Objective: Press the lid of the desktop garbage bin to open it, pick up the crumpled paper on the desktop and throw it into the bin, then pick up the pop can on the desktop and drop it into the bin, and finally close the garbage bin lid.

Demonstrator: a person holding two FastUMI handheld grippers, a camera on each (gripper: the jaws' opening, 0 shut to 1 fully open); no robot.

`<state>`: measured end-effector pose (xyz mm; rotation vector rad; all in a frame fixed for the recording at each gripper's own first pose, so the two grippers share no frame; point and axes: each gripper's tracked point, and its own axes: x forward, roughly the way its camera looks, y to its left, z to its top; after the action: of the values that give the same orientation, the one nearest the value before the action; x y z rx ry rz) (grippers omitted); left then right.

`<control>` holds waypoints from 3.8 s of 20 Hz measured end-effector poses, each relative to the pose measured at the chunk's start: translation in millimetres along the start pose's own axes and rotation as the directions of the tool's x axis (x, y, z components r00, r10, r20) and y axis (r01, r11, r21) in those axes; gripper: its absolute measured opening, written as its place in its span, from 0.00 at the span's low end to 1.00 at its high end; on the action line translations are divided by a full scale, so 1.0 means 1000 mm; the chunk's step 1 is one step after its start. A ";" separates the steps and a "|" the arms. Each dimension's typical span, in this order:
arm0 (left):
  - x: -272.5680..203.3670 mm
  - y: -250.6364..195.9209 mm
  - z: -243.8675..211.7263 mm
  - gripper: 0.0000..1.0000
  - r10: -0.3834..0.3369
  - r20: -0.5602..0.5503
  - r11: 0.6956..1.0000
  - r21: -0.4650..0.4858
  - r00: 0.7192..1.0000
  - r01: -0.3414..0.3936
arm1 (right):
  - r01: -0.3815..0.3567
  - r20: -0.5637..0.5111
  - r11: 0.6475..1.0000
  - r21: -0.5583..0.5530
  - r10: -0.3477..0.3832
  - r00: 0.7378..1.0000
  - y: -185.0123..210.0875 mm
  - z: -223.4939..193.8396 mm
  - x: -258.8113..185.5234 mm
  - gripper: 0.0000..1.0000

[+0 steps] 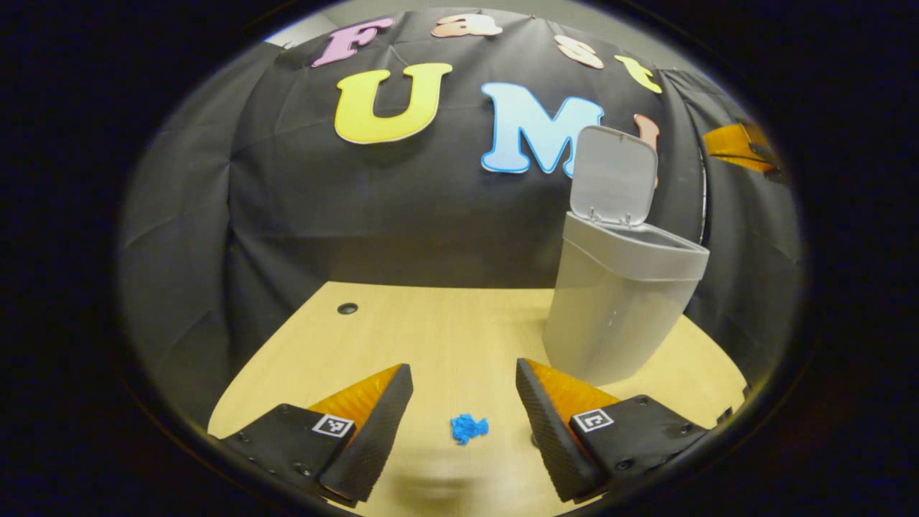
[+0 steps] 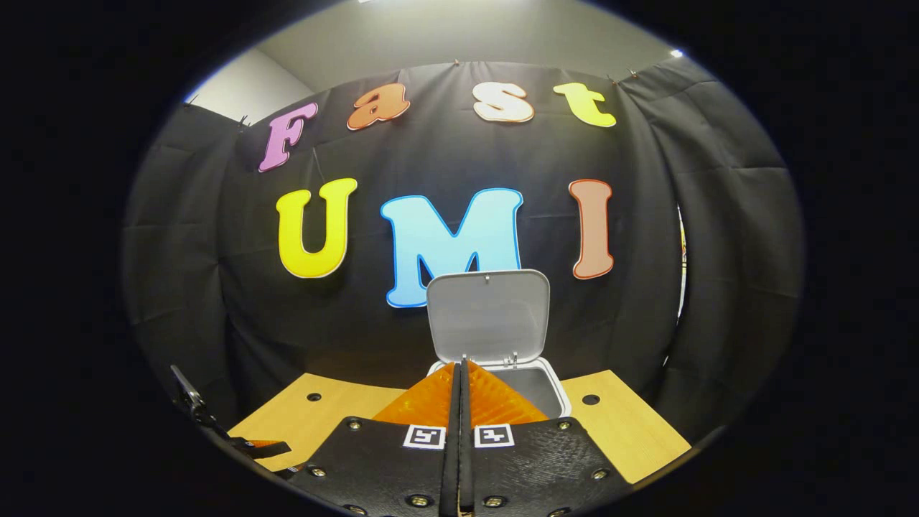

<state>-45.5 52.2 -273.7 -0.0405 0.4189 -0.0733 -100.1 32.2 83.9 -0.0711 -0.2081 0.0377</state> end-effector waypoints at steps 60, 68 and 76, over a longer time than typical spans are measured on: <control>0.107 0.005 -0.055 0.19 0.069 -0.202 0.997 -0.007 0.977 -0.071 | 0.135 -0.226 0.990 -0.046 -0.142 0.964 -0.070 -0.073 -0.041 0.01; 0.096 -0.012 0.025 0.20 0.042 -0.099 0.999 0.005 0.994 -0.041 | 0.126 -0.225 0.992 -0.030 -0.129 0.966 -0.070 -0.092 -0.042 0.01; 0.083 -0.047 0.108 0.17 -0.010 0.011 1.000 0.020 1.000 0.010 | 0.147 -0.230 0.989 0.022 -0.138 0.963 -0.077 -0.106 -0.045 0.01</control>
<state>71.4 1.4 -206.8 -0.0234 0.4064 -0.0870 -119.5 -53.9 -22.9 -0.0210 0.0182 -0.1095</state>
